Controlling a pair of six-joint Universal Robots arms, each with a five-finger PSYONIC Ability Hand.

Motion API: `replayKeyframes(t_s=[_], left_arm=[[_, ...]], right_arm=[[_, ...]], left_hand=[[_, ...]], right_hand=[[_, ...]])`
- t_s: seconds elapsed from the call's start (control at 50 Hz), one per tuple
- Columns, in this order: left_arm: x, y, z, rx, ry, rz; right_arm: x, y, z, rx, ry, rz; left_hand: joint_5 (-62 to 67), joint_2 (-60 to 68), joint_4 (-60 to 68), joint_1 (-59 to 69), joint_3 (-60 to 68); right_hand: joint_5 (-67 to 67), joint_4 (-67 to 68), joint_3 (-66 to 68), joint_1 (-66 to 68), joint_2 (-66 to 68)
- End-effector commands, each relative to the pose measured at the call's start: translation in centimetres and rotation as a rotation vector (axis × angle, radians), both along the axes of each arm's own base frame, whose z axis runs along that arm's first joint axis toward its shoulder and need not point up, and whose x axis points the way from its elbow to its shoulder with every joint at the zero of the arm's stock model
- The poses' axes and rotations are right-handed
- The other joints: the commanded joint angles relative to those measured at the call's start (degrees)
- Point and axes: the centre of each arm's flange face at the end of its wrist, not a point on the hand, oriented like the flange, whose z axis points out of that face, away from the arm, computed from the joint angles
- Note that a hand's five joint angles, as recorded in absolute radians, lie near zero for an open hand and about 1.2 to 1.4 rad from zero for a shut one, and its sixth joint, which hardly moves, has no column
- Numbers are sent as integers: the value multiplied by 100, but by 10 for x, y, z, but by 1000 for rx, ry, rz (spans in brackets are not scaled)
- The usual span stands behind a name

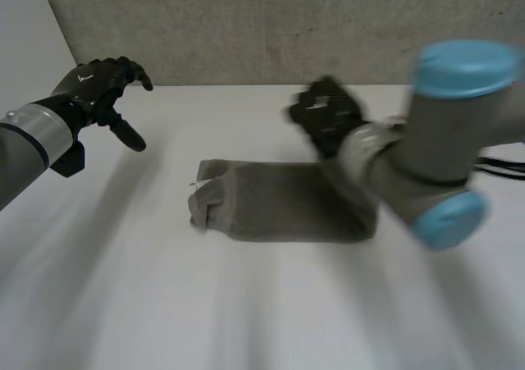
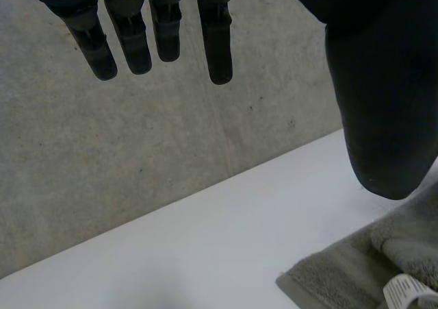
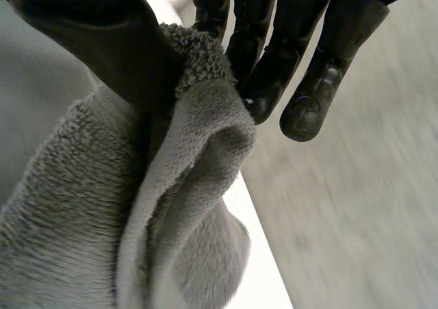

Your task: Fold the towel.

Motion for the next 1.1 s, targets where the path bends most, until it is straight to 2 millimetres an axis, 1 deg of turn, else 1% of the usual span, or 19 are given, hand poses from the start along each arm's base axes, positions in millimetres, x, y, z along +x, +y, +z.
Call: replayKeyframes(t_s=[0.02,0.04,0.06,0.08,0.1,0.12,0.2,0.26,0.3,0.34,0.4,0.42,0.56,0.58,0.62,0.76,0.84,0.96,1.1], left_arm=[[-4,-3,-6,18,10,-3],[-4,-3,-6,18,10,-3],[-4,-4,-8,26,14,-2],[-4,-4,-8,26,14,-2],[-4,-4,-10,35,19,-3],[-5,-4,-12,45,27,-4],[-8,-3,-16,59,33,-10],[-14,0,-18,66,33,-28],[-16,2,-19,70,32,-35],[-21,7,-22,79,30,-50],[-25,10,-23,85,29,-62],[-31,16,-25,93,27,-80],[-63,54,-45,154,-7,-191],[-63,54,-45,154,-7,-191],[-76,73,-59,196,-25,-245],[-95,94,-88,248,-65,-316],[-99,92,-102,244,-86,-311],[-101,63,-121,204,-127,-187],[-100,45,-131,198,-146,-87]], right_arm=[[82,70,-45,49,1,182],[82,70,-45,49,1,182],[87,78,-59,73,31,195],[87,78,-59,73,31,196],[89,79,-69,99,59,190],[88,79,-73,115,78,177],[83,75,-72,145,86,142],[70,59,-57,180,42,86],[60,49,-47,208,3,53],[37,35,-32,266,-66,-7],[13,27,-28,311,-90,-45],[13,27,-28,311,-90,-46],[-44,17,-54,382,-104,-104],[-44,17,-54,382,-104,-104],[-61,16,-69,394,-109,-130],[-80,15,-92,421,-107,-166],[-81,16,-101,422,-110,-165],[-79,14,-107,387,-130,-154],[-79,15,-108,385,-131,-154]], left_hand=[[-271,-360,-383,-413,-366],[-271,-360,-383,-413,-366],[-271,-360,-383,-413,-366],[-271,-360,-383,-413,-366],[-287,-376,-400,-430,-383],[-271,-360,-383,-413,-366],[-271,-360,-383,-413,-366],[-271,-360,-383,-413,-366],[-271,-360,-383,-413,-366],[-271,-360,-383,-413,-366],[-254,-343,-366,-396,-349],[-254,-343,-366,-396,-349],[-254,-343,-366,-396,-349],[-254,-343,-366,-396,-349],[-254,-343,-366,-396,-349],[-254,-343,-366,-396,-349],[-237,-326,-349,-380,-332],[-187,-276,-299,-329,-282],[-187,-276,-299,-329,-282]], right_hand=[[-1310,-1392,-1369,-1243,-1357],[-1327,-1409,-1385,-1259,-1373],[-4325,-4406,-4383,-4257,-4371],[-4355,-4436,-4413,-4287,-4401],[-6137,-6218,-6195,-6069,-6183],[-6634,-6716,-6692,-6567,-6681],[-6634,-6716,-6692,-6567,-6681],[-6634,-6716,-6692,-6567,-6681],[-6634,-6716,-6692,-6567,-6681],[-6634,-6716,-6692,-6567,-6681],[-6634,-6716,-6692,-6567,-6681],[-6634,-6716,-6692,-6567,-6681],[-6634,-6716,-6692,-6567,-6681],[-6634,-6716,-6692,-6567,-6681],[-6634,-6716,-6692,-6567,-6681],[-6634,-6716,-6692,-6567,-6681],[-6634,-6716,-6692,-6567,-6681],[-5686,-5768,-5745,-5619,-5733],[-5331,-5412,-5389,-5263,-5377]])
